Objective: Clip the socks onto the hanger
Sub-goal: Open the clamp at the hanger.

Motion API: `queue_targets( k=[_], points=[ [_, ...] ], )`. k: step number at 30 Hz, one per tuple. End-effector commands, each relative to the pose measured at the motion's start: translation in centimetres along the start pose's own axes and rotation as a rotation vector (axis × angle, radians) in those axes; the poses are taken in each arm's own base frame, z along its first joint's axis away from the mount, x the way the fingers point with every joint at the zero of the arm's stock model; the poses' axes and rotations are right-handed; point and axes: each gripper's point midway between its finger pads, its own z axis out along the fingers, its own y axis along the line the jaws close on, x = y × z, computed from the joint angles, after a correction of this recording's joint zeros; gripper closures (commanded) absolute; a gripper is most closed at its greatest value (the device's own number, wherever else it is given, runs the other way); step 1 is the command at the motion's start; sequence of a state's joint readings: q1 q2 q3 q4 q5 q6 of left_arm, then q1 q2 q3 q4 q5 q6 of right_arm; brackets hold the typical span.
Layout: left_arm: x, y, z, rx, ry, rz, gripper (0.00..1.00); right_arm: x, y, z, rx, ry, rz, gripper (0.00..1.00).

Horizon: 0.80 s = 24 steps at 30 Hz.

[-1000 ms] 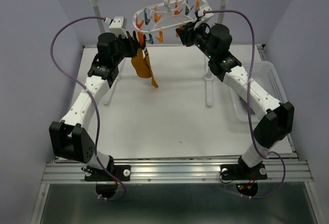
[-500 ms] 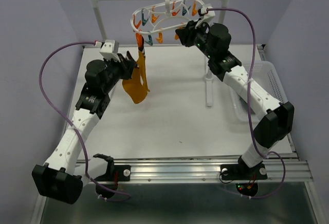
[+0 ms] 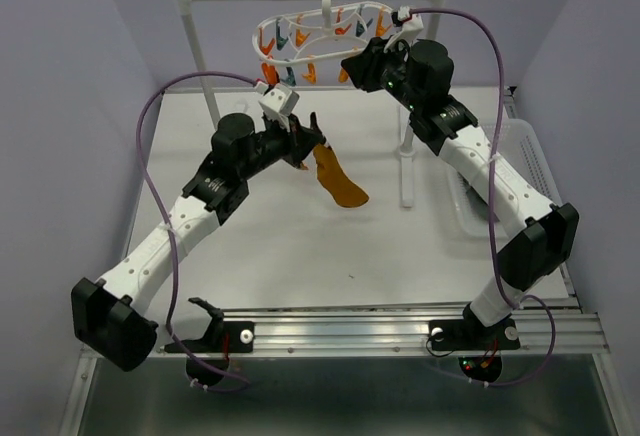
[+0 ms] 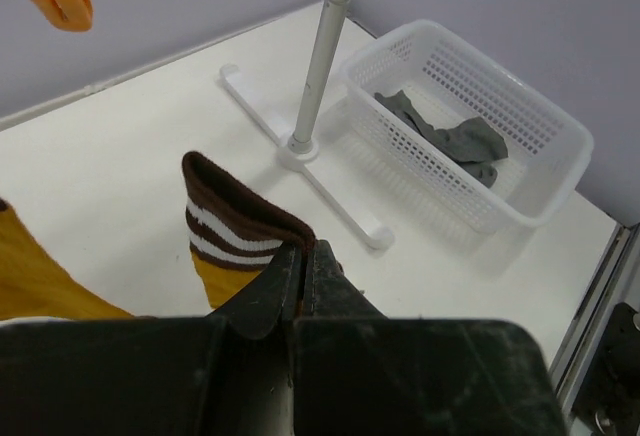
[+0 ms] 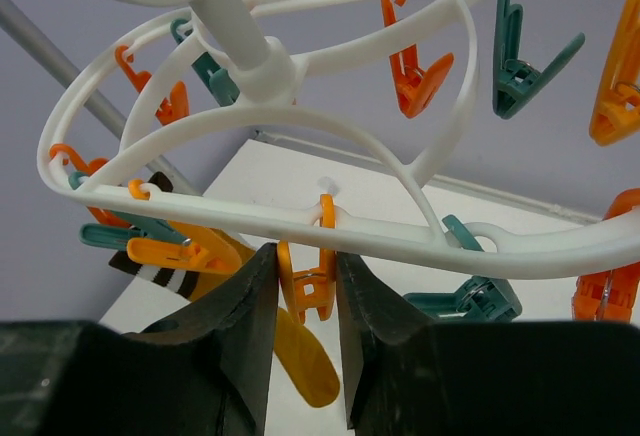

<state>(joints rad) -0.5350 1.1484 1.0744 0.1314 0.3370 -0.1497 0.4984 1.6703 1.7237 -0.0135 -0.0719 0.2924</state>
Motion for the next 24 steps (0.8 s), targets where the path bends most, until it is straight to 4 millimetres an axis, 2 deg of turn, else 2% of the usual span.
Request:
queue_targets(
  k=[1, 2, 3, 5, 7, 8, 9, 13, 15, 17, 18, 24],
  points=[
    [-2.1, -1.4, 2.2, 0.12, -0.048, 0.096, 1.0, -1.4, 1.3, -1.7, -0.045, 0.012, -0.009, 0.99],
    [-1.4, -0.8, 3.1, 0.11, -0.028, 0.095, 1.0, -1.3, 1.3, -1.6, -0.047, 0.014, -0.013, 0.99],
    [-2.3, -0.7, 3.5, 0.106, -0.04, 0.107, 1.0, -1.3, 1.4, -1.6, -0.055, 0.016, -0.023, 0.99],
    [-1.5, -0.6, 4.6, 0.129, -0.009, 0.14, 1.0, -1.1, 1.6, -1.7, -0.072, 0.022, -0.041, 0.99],
    [-2.5, -0.2, 5.3, 0.122, -0.025, 0.198, 1.0, -1.1, 1.5, -1.6, -0.072, 0.023, -0.062, 0.99],
    [-1.9, 0.4, 6.1, 0.104, 0.001, 0.192, 1.0, -1.1, 1.3, -1.5, -0.063, 0.022, -0.065, 0.99],
    [-3.3, 0.5, 6.4, 0.092, -0.022, 0.199, 1.0, -0.9, 1.1, -1.4, -0.054, 0.024, -0.069, 0.99],
    [-3.3, 0.8, 8.3, 0.116, -0.011, 0.233, 1.0, -1.1, 0.3, -1.5, -0.009, 0.014, -0.078, 0.99],
    [-4.1, 0.5, 8.7, 0.134, -0.02, 0.249, 1.0, -0.9, -0.1, -1.4, 0.007, 0.015, -0.083, 0.99],
    [-3.9, 0.9, 9.4, 0.129, 0.0, 0.256, 1.0, -0.8, -0.7, -1.2, 0.039, 0.015, -0.089, 0.99],
    [-4.9, 0.9, 9.5, 0.123, -0.015, 0.264, 1.0, -0.8, -0.9, -1.1, 0.047, 0.014, -0.092, 0.99],
    [-5.2, 1.2, 10.9, 0.119, 0.009, 0.263, 1.0, -0.5, -1.6, -1.0, 0.079, 0.015, -0.095, 0.99]
  ],
)
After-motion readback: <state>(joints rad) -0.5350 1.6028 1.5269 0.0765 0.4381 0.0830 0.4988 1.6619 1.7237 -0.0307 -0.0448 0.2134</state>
